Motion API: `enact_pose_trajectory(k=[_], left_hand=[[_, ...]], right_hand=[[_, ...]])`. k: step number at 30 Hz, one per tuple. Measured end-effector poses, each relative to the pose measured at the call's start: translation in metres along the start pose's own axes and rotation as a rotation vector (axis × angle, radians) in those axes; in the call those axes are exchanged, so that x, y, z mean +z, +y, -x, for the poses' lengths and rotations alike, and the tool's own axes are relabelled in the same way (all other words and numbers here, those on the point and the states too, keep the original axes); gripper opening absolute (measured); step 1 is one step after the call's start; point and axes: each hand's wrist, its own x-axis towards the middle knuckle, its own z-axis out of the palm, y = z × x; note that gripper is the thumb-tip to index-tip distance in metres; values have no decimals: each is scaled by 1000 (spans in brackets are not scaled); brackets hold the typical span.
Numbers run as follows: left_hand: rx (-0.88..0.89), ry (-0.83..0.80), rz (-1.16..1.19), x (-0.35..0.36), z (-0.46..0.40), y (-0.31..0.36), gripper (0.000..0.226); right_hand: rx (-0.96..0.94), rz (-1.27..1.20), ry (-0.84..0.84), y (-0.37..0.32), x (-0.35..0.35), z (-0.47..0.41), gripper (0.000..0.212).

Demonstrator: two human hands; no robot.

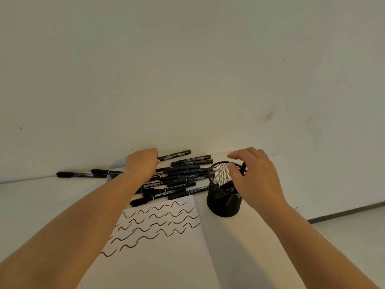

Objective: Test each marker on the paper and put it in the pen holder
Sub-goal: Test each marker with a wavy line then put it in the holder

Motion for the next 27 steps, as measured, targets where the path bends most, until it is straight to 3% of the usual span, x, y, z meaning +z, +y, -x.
enact_pose_trajectory(k=[4, 6, 8, 11, 13, 17, 21, 24, 27], left_hand=[[-100, 94, 199, -24, 29, -3, 25], [-125, 78, 455, -39, 49, 3, 24], [-126, 30, 748, -56, 76, 12, 16], [-21, 54, 951, -79, 120, 22, 8], [15, 36, 1021, -89, 151, 23, 14], [84, 11, 947, -97, 202, 15, 20], [122, 65, 758, -96, 240, 2, 9], [246, 182, 387, -97, 264, -7, 32], [253, 143, 394, -96, 282, -14, 33]], right_hand=[[-87, -76, 75, -27, -4, 10, 13], [-46, -195, 14, -44, -1, 19, 10], [109, -418, -147, -60, 3, 28, 8], [452, -934, -413, -80, 10, 40, 11], [502, -993, -475, -87, 15, 52, 21], [409, -1044, -512, -103, 22, 79, 8], [500, -1115, -495, -121, 32, 106, 30], [565, -1174, -503, -132, 38, 118, 38], [589, -1176, -547, -138, 43, 124, 37]])
